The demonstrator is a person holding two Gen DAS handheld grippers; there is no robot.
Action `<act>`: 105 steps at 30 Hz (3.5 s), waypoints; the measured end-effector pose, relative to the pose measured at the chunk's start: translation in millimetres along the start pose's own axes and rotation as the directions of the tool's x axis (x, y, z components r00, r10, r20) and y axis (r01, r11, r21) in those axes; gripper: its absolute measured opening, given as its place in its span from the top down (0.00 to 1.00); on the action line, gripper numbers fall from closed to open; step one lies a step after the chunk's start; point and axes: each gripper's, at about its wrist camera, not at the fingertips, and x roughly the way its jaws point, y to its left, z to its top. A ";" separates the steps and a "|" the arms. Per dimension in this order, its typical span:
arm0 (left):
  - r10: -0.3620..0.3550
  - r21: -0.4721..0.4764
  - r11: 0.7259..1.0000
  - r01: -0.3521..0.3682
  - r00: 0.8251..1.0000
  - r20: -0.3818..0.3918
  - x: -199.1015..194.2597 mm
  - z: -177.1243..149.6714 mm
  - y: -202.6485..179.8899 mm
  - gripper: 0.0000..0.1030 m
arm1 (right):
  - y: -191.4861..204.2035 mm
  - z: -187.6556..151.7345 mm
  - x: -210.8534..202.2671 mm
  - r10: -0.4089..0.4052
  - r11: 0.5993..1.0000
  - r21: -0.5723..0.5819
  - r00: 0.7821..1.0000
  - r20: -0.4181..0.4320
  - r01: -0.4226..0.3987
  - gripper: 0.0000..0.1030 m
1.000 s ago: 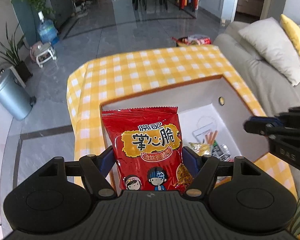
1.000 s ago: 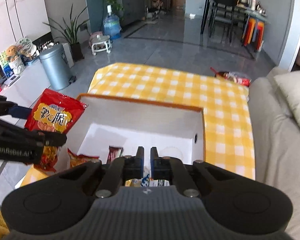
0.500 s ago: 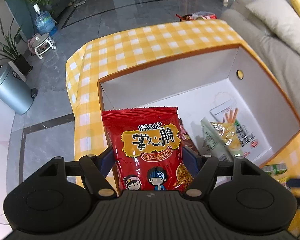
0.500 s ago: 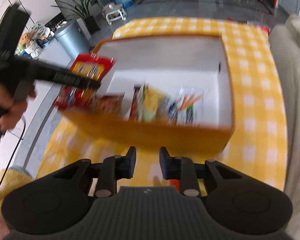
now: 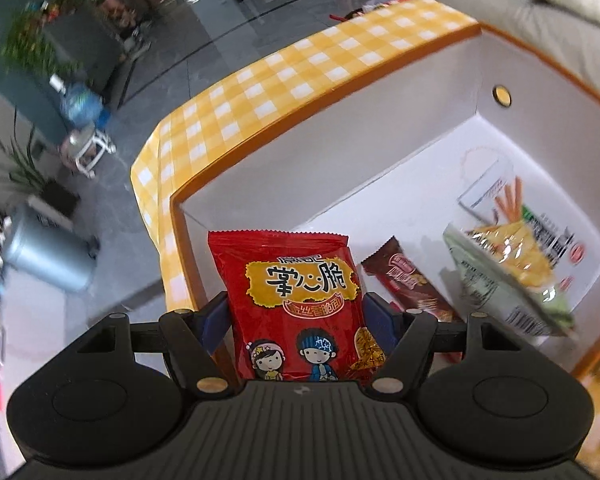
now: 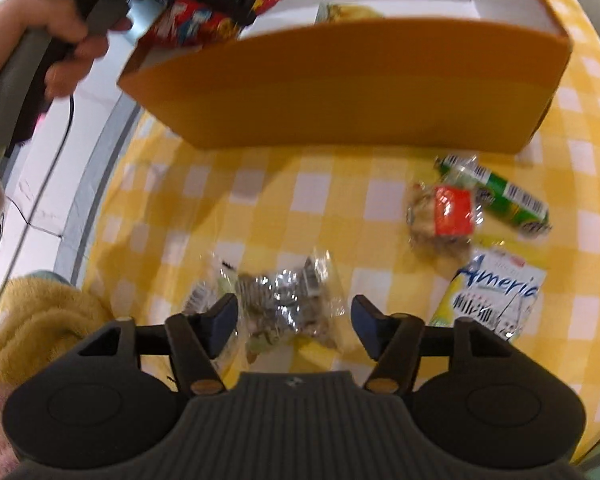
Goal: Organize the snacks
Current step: 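Open left tool to drop the red chip bag while right tool grasps the clear nut packet, then carry the clear nut packet into the box and open the right tool, then move the left tool to the clear packet of white balls and grasp it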
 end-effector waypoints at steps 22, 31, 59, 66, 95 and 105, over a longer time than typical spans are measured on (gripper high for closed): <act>0.095 0.159 0.980 -0.121 0.982 0.161 -20.4 -23.3 -16.0 0.09 | 17.2 3.8 35.1 -0.059 0.998 -0.023 0.997 -0.039 0.058 0.35; 0.050 0.101 0.992 -0.070 0.980 0.193 -60.0 -42.7 1.8 0.09 | 20.3 1.0 40.8 -0.051 0.999 -0.010 0.998 -0.040 0.051 0.49; -0.066 -0.094 0.992 0.080 0.986 0.151 -99.0 -73.3 25.2 0.09 | 2.4 104.7 -90.2 -0.275 0.947 -0.069 0.904 0.328 0.313 0.53; -0.074 -0.101 0.991 0.087 0.990 0.121 -95.0 -70.7 22.9 0.09 | -4.1 145.7 -55.2 -0.385 0.896 -0.116 0.880 0.279 0.429 0.52; -0.172 -0.195 0.965 0.177 0.984 0.045 -103.7 -84.4 23.9 0.10 | -8.7 147.8 -27.8 -0.399 0.898 -0.121 0.899 0.181 0.423 0.32; -0.226 -0.228 0.945 0.235 0.972 0.066 -128.6 -107.1 14.1 0.10 | -4.0 102.8 -77.2 -0.292 0.948 -0.027 0.896 0.335 0.318 0.27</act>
